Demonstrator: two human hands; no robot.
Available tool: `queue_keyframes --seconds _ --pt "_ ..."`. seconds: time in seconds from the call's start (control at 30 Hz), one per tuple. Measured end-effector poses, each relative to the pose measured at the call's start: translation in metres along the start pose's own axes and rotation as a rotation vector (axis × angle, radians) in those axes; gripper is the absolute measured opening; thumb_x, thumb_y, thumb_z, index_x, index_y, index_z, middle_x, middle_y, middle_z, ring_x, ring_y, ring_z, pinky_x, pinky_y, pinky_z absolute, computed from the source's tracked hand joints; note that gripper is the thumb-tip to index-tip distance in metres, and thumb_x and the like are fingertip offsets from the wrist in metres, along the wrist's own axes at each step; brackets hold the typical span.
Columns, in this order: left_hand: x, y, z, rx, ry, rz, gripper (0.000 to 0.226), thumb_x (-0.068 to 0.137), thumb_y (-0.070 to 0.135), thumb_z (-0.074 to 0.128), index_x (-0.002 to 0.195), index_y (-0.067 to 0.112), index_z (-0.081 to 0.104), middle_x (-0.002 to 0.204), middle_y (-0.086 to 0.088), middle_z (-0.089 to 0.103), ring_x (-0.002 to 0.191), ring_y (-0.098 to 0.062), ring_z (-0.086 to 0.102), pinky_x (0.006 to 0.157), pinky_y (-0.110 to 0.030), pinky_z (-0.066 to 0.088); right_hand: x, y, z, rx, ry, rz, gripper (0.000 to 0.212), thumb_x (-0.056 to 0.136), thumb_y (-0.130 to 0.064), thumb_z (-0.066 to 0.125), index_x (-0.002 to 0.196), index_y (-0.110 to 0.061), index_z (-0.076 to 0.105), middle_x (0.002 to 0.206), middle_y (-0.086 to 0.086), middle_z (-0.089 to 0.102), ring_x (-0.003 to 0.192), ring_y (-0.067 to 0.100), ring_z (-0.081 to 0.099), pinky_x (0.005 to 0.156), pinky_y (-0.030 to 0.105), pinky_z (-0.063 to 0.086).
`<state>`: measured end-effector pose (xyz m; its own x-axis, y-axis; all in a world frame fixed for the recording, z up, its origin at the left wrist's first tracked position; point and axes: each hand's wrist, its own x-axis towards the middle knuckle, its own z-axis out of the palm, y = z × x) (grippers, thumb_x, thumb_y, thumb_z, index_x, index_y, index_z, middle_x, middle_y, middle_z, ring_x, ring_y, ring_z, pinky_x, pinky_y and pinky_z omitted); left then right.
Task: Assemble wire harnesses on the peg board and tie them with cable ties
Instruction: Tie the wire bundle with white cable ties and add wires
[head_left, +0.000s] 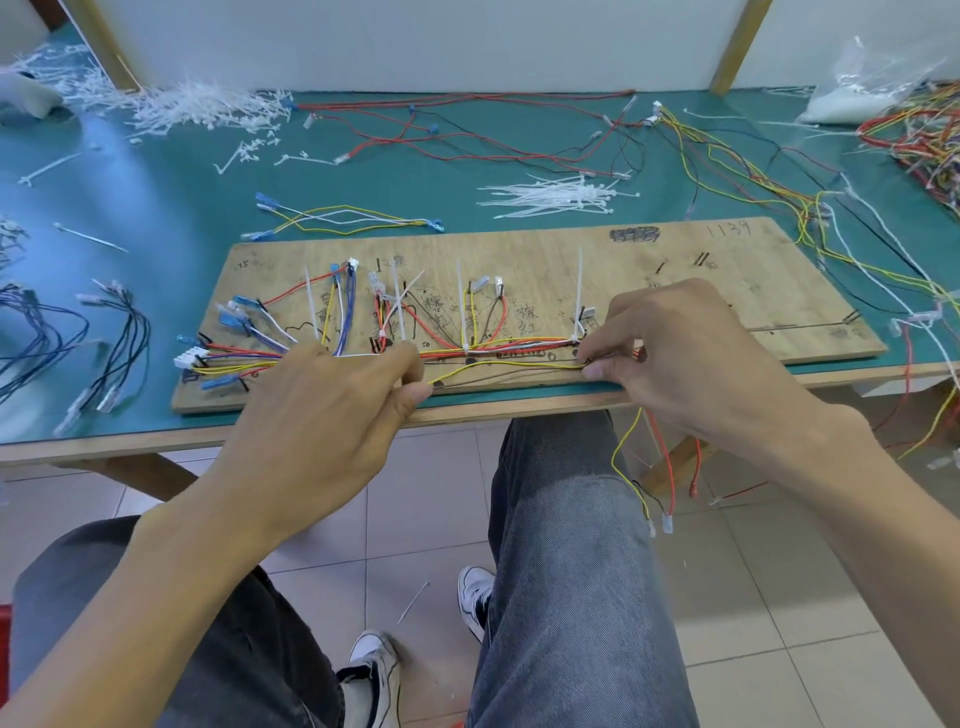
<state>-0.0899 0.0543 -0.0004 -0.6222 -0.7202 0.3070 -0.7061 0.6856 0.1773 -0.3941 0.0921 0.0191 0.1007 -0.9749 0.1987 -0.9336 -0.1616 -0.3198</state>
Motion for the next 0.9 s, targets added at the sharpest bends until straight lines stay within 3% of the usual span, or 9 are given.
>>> queue_keyframes --seconds 0.1,0.2,0.3,0.4,0.5,0.67,0.8,0.9 --pt "0.009 -0.002 0.005 -0.258 0.016 -0.161 0.02 0.106 0.042 0.051 0.092 0.029 0.059 0.059 0.008 0.054 0.064 -0.022 0.052 0.059 -0.039 0.04 0.002 0.002 0.002 0.029 -0.004 0.038 0.01 0.084 -0.021 0.087 0.094 -0.023 0.086 0.086 -0.008 0.075 0.081 0.017 0.064 0.077 0.032 0.046" --pt "0.014 -0.005 0.006 -0.277 0.015 -0.29 0.017 0.101 0.038 0.06 0.087 0.029 0.059 0.064 0.007 0.059 0.072 -0.026 0.055 0.07 -0.045 0.051 0.002 0.004 0.003 0.06 0.011 0.103 0.012 0.082 -0.023 0.089 0.094 -0.023 0.086 0.089 -0.004 0.078 0.09 0.02 0.069 0.085 0.038 0.052" --pt "0.011 -0.004 0.004 -0.185 0.003 -0.233 0.017 0.102 0.039 0.057 0.088 0.029 0.056 0.064 0.007 0.057 0.07 -0.029 0.055 0.064 -0.044 0.05 0.001 0.004 0.005 0.075 0.025 0.115 0.011 0.082 -0.023 0.089 0.092 -0.021 0.086 0.089 -0.005 0.077 0.09 0.021 0.068 0.086 0.04 0.052" --pt "0.005 -0.01 0.004 0.02 0.011 -0.108 0.022 0.105 0.04 0.046 0.091 0.024 0.053 0.07 0.003 0.066 0.067 -0.037 0.058 0.054 -0.038 0.039 0.0 0.003 0.005 0.061 0.013 0.122 0.013 0.083 -0.026 0.088 0.095 -0.021 0.086 0.092 -0.003 0.076 0.092 0.023 0.067 0.087 0.042 0.051" --pt "0.0 -0.013 0.0 0.068 0.027 -0.071 0.02 0.105 0.033 0.045 0.088 0.023 0.045 0.063 0.003 0.06 0.058 -0.037 0.052 0.05 -0.034 0.029 0.001 0.003 0.006 0.031 -0.004 0.108 0.016 0.085 -0.028 0.086 0.099 -0.02 0.085 0.096 -0.003 0.074 0.093 0.024 0.066 0.087 0.04 0.049" --pt "0.003 -0.014 0.0 -0.076 -0.062 -0.146 0.02 0.104 0.036 0.048 0.087 0.029 0.041 0.066 0.005 0.056 0.066 -0.027 0.052 0.056 -0.038 0.036 -0.005 0.006 0.007 0.018 0.014 0.085 0.016 0.087 -0.033 0.084 0.102 -0.027 0.084 0.092 -0.012 0.068 0.089 0.021 0.062 0.082 0.046 0.051" --pt "0.004 -0.019 -0.007 -0.18 -0.02 -0.148 0.024 0.107 0.05 0.038 0.099 0.036 0.056 0.06 0.006 0.052 0.065 -0.017 0.052 0.058 -0.037 0.037 -0.012 0.009 0.011 0.037 0.056 0.061 0.019 0.089 -0.033 0.082 0.106 -0.027 0.084 0.09 -0.013 0.066 0.089 0.021 0.063 0.079 0.047 0.053" --pt "0.005 -0.02 -0.015 -0.128 -0.038 -0.082 0.032 0.105 0.054 0.037 0.104 0.036 0.063 0.064 0.007 0.06 0.067 -0.021 0.055 0.06 -0.037 0.039 -0.012 0.01 0.013 0.043 0.068 0.05 0.018 0.089 -0.031 0.083 0.106 -0.026 0.085 0.088 -0.013 0.066 0.087 0.021 0.063 0.076 0.047 0.053"
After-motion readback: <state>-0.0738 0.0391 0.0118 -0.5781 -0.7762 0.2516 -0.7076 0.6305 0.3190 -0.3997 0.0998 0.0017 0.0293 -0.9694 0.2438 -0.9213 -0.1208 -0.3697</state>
